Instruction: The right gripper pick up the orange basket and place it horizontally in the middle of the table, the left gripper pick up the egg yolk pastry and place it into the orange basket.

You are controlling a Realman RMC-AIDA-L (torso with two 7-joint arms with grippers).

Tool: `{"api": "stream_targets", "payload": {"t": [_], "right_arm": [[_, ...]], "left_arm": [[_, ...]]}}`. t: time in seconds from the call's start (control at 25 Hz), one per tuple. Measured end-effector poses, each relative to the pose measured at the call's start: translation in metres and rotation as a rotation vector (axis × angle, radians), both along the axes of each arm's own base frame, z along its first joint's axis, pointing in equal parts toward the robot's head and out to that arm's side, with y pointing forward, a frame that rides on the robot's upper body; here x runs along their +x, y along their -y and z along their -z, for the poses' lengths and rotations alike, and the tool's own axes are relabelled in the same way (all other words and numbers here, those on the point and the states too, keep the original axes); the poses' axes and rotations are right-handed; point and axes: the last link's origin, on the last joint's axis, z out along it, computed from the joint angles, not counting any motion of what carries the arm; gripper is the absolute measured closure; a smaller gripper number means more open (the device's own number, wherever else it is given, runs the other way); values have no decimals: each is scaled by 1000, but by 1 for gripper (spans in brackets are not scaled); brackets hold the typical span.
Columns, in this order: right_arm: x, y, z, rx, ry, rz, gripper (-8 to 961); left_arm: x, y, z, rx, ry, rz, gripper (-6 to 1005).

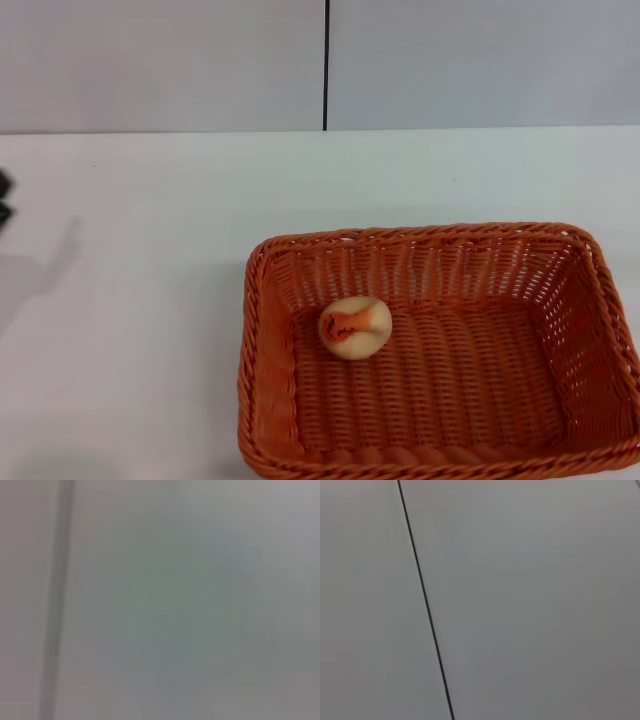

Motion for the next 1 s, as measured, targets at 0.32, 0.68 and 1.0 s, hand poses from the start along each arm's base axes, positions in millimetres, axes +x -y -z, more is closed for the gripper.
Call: {"api": "stream_targets", "payload": {"t": [0.32,0.68,1.0], "right_arm": [[-4,-8,5,1,-4,-13,503],[-5,-8,15,12,13,5,502],[-8,-9,18,10,9,-4,502]], "left_arm": [[-5,22,4,154,-86,-66,185],[-5,29,3,157,-85,-55,185],[-4,29,4,158,-84,-52,185]]}}
